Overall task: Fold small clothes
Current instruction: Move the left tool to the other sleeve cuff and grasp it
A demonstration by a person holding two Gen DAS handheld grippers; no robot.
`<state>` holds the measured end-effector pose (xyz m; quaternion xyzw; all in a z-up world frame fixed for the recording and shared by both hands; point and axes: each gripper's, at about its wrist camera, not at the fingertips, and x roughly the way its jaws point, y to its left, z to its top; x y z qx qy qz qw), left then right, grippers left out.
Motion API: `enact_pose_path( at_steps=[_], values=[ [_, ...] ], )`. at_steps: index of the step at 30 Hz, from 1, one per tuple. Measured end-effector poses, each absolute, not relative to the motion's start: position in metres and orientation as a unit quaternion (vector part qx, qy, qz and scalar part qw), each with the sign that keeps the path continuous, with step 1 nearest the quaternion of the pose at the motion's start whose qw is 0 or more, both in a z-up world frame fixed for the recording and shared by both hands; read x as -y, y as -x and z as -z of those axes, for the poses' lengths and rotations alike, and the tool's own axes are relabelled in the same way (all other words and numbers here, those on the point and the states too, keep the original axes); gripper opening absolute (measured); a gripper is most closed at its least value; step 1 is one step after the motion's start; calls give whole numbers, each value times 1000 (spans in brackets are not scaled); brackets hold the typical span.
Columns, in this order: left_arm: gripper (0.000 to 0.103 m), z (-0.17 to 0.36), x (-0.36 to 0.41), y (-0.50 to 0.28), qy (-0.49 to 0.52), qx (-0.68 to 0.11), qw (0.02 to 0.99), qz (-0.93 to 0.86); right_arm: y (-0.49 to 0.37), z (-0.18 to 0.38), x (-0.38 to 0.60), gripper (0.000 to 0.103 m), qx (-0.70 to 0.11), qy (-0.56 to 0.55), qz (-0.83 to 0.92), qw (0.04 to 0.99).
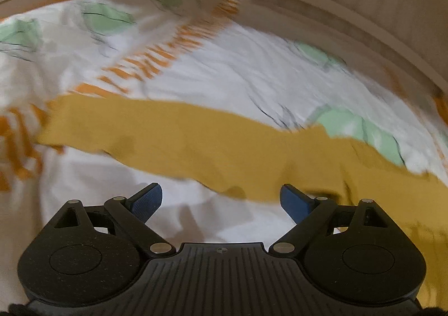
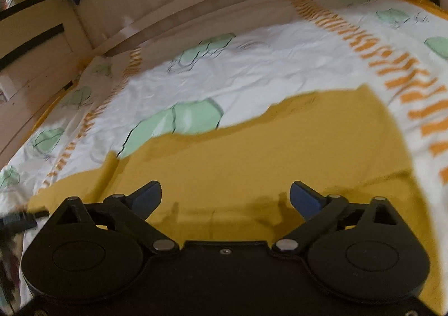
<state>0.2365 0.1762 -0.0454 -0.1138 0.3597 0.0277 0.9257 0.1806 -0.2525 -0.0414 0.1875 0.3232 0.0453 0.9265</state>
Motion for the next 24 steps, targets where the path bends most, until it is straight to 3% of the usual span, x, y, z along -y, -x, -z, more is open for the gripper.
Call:
enact_pose_path(
  at_steps=[13,24],
  values=[
    [91,56,-286,-258,178,-364,898,-172,-157,76,211,103,-303,-123,-44,944],
    [90,73,-302,-293,177,-366,897,-173,-159,83,206,103,-309,-107,-43,944]
  ],
)
